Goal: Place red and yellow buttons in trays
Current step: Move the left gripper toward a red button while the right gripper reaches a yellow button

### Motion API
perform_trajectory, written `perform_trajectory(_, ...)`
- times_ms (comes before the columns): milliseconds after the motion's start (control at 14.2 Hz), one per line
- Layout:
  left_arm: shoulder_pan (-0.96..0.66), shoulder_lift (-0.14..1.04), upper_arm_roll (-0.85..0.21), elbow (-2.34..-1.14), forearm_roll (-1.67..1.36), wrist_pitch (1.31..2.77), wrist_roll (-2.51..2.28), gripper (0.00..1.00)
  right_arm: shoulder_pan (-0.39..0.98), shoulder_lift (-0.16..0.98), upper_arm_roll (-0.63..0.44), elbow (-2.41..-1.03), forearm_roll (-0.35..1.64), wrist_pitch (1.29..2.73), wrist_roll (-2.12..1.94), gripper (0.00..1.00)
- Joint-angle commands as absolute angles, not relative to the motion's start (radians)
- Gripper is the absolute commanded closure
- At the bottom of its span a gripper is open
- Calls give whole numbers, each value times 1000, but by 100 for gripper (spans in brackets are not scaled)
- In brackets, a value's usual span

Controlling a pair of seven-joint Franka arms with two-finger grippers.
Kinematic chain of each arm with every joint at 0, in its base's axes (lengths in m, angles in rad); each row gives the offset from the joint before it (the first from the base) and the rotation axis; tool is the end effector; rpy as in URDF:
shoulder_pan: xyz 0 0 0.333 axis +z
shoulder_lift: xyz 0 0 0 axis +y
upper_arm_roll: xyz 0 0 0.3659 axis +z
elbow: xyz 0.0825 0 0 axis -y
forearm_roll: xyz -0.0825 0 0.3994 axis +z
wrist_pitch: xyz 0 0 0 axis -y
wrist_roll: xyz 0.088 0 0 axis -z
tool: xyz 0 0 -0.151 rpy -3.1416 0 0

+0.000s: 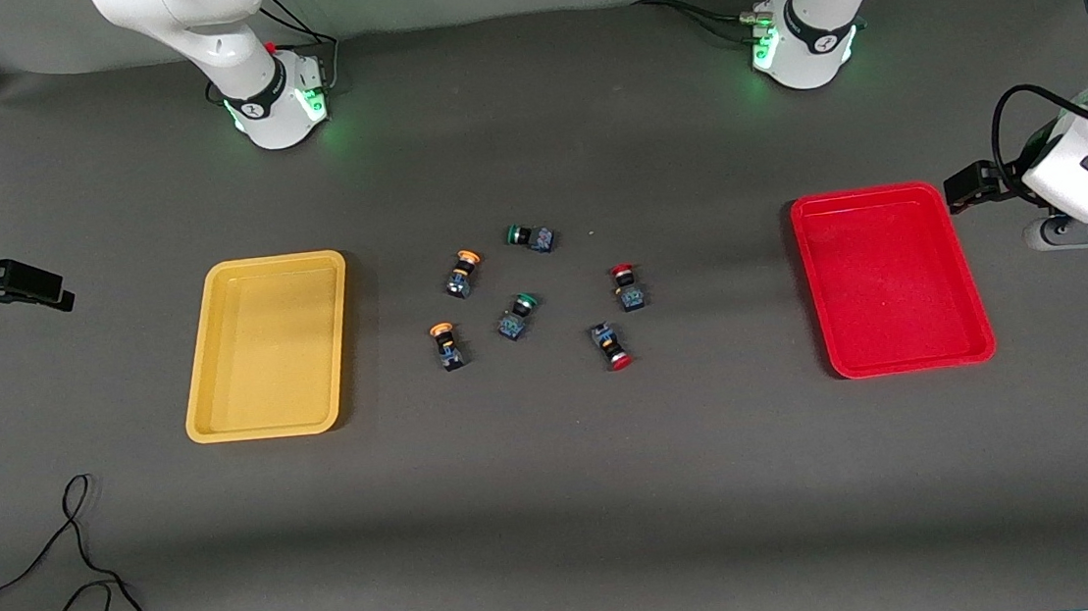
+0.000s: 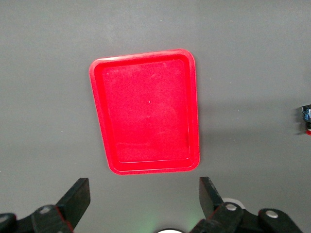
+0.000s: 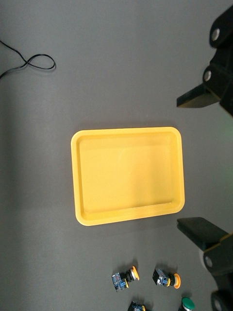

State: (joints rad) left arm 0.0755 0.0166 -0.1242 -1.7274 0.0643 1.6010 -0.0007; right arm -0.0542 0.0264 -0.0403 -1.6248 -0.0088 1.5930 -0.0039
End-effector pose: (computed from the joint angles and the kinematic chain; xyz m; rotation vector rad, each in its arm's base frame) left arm 0.5616 -0.0174 0.5483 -3.0674 0.0839 0.2171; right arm 0.5733 -0.0554 0.5909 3.1301 -0.1412 -0.0918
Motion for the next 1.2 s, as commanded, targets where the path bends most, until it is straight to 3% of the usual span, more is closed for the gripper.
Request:
perform_trajectory(0,72,28,-130,-1701,61,1582,14,0,-60,5,-32,-1640,-26,1588,-11,0)
perform_trajectory(282,69,37,-133,-1701,60,1591,12,0,-58,15,-28,-1640,-21,1588,-6,0)
perform_trajectory(494,71,46,-133,-1698,14,1589,12,0,21,-6,-28,-1710,55,1607,85,0)
perform_trajectory(776,69,77,-135,-1649,11,1586,14,0,260,-52,-28,-1865,77,1758,464,0)
perform_trajectory(1129,-17,81,-137,-1687,11,1566,-15,0,583,12,-29,-1887,75,1870,924,0)
